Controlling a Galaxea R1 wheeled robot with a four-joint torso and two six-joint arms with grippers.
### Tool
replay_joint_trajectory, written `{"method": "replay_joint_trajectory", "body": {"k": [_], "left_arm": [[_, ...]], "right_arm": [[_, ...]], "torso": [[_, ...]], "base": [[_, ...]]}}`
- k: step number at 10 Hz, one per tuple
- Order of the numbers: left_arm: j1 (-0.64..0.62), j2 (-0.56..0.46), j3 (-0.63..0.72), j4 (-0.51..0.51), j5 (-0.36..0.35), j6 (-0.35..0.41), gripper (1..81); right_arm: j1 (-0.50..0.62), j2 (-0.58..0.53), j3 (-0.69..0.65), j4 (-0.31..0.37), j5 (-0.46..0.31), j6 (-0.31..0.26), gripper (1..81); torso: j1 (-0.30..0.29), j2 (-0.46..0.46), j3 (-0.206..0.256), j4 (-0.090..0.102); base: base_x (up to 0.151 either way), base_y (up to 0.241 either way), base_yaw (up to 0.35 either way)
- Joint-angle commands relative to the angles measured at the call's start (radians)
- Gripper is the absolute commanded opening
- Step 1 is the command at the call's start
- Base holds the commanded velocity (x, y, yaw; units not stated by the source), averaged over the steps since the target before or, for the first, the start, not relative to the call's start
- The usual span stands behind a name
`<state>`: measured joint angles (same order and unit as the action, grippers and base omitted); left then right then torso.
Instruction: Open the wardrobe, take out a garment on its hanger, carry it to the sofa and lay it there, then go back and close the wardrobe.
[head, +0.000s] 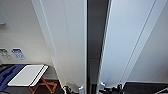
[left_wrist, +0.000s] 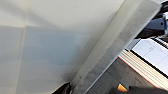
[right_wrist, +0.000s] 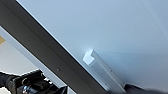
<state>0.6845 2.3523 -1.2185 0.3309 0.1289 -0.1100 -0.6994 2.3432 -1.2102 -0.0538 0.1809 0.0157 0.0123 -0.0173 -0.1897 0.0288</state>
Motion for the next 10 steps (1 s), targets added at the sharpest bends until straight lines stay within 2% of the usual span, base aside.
{"method": "replay_joint_trajectory", "body": {"k": [1, 3, 6, 8, 9, 10], "left_arm": [[-0.05, 0.059, 0.211, -0.024, -0.009, -0.005, 81.1], [-0.033, 0.058, 0.214, -0.01, -0.002, -0.005, 81.1], [-0.01, 0.049, 0.214, -0.001, 0.009, -0.005, 81.1], [-0.007, 0.042, 0.214, 0.004, 0.009, -0.005, 81.1], [-0.007, 0.042, 0.214, 0.002, 0.009, -0.005, 81.1], [-0.007, 0.042, 0.212, 0.002, 0.009, -0.005, 81.1]], "right_arm": [[0.031, 0.038, 0.178, -0.047, -0.238, 0.043, 81.1], [0.02, 0.023, 0.187, -0.057, -0.274, 0.044, 81.1], [0.007, -0.002, 0.193, -0.061, -0.274, 0.044, 81.1], [0.007, -0.005, 0.193, -0.06, -0.274, 0.044, 81.1], [0.007, -0.005, 0.195, -0.06, -0.274, 0.044, 81.1], [0.004, -0.006, 0.195, -0.06, -0.274, 0.044, 81.1]], "torso": [[0.0, 0.0, 0.0, 0.0], [0.0, 0.0, 0.0, 0.0], [0.0, 0.0, 0.0, 0.0], [0.0, 0.0, 0.037, 0.0], [0.0, 0.0, 0.041, 0.0], [0.0, 0.0, 0.023, 0.0]], "base": [[0.0, 0.0, 0.0], [0.0, 0.0, 0.0], [0.0, 0.0, 0.0], [0.0, 0.0, 0.0], [0.0, 0.0, 0.0], [0.0, 0.0, 0.0]]}}
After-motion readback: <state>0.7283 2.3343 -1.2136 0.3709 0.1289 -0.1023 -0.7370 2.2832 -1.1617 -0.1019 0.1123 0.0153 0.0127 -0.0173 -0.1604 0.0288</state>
